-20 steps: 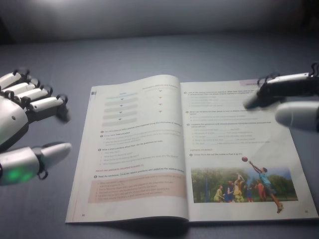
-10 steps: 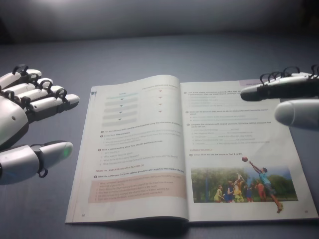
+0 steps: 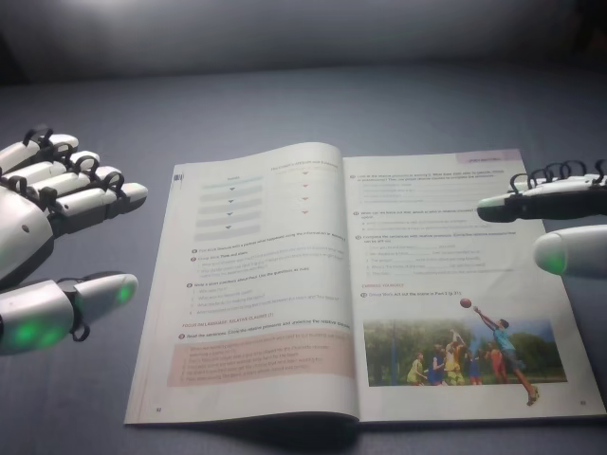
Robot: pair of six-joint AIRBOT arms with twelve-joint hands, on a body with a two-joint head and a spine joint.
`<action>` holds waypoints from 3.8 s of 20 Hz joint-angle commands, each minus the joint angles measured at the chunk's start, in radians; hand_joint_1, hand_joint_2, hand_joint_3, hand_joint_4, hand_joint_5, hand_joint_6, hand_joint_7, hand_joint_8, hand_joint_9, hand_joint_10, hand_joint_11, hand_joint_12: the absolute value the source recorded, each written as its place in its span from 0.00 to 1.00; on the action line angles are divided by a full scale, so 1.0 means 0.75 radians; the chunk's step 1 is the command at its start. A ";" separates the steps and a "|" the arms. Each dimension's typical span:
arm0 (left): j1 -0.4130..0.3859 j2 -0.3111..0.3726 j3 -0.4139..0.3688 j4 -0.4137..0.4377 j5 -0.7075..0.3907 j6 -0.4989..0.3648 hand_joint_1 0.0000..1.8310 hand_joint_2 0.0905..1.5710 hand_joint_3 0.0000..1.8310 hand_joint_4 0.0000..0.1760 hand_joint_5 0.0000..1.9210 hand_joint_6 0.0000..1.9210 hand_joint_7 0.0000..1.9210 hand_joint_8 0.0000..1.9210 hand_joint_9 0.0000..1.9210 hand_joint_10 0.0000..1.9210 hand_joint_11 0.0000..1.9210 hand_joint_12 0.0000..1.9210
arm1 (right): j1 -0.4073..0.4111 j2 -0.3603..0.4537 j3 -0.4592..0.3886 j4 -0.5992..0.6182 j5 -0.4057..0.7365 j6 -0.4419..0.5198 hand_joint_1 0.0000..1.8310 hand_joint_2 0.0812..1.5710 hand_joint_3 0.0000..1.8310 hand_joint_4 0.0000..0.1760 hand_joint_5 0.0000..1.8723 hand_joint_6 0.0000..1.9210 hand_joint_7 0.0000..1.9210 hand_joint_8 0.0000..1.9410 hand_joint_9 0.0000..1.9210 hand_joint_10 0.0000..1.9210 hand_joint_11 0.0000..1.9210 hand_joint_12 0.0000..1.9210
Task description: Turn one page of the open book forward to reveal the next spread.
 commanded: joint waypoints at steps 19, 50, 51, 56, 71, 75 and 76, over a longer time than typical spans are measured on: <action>-0.005 -0.002 -0.001 -0.001 -0.139 0.000 0.00 0.84 0.00 0.47 0.16 0.00 0.14 0.00 0.11 0.00 0.00 0.14 | 0.064 0.045 -0.044 -0.170 -0.092 0.015 0.00 0.87 0.00 0.00 0.07 0.00 0.06 0.00 0.01 0.00 0.00 0.00; -0.022 -0.026 0.014 0.022 -0.123 -0.009 0.00 0.87 0.00 0.43 0.16 0.00 0.16 0.00 0.13 0.00 0.00 0.20 | 0.160 -0.155 0.055 -0.515 -0.231 0.015 0.00 0.82 0.00 0.00 0.06 0.01 0.05 0.01 0.01 0.00 0.00 0.00; -0.022 -0.026 0.014 0.023 -0.124 -0.010 0.00 0.87 0.00 0.45 0.16 0.00 0.16 0.00 0.12 0.00 0.00 0.20 | 0.160 -0.155 0.055 -0.515 -0.234 0.015 0.00 0.81 0.00 0.00 0.06 0.00 0.04 0.00 0.00 0.00 0.00 0.00; -0.022 -0.026 0.015 0.023 -0.121 -0.013 0.00 0.87 0.00 0.37 0.16 0.00 0.15 0.00 0.12 0.00 0.00 0.19 | 0.161 -0.121 0.074 -0.662 -0.250 0.015 0.00 0.80 0.00 0.00 0.02 0.00 0.01 0.00 0.00 0.00 0.00 0.00; -0.023 -0.034 0.017 0.026 -0.102 -0.019 0.00 0.86 0.00 0.14 0.20 0.00 0.17 0.00 0.14 0.00 0.00 0.23 | 0.278 0.011 0.007 -1.079 -0.320 0.015 0.00 0.82 0.00 0.00 0.05 0.01 0.03 0.01 0.00 0.00 0.00 0.00; -0.024 -0.036 0.018 0.027 -0.101 -0.020 0.00 0.85 0.00 0.14 0.20 0.00 0.17 0.00 0.14 0.00 0.00 0.25 | 0.272 0.005 0.010 -1.177 -0.348 0.015 0.00 0.83 0.00 0.00 0.05 0.00 0.04 0.00 0.00 0.00 0.00 0.00; -0.024 -0.037 0.017 0.027 -0.100 -0.020 0.00 0.85 0.00 0.17 0.20 0.00 0.17 0.00 0.14 0.00 0.00 0.25 | 0.271 0.002 0.011 -1.218 -0.355 0.015 0.00 0.83 0.00 0.00 0.05 0.00 0.04 0.00 0.00 0.00 0.00 0.00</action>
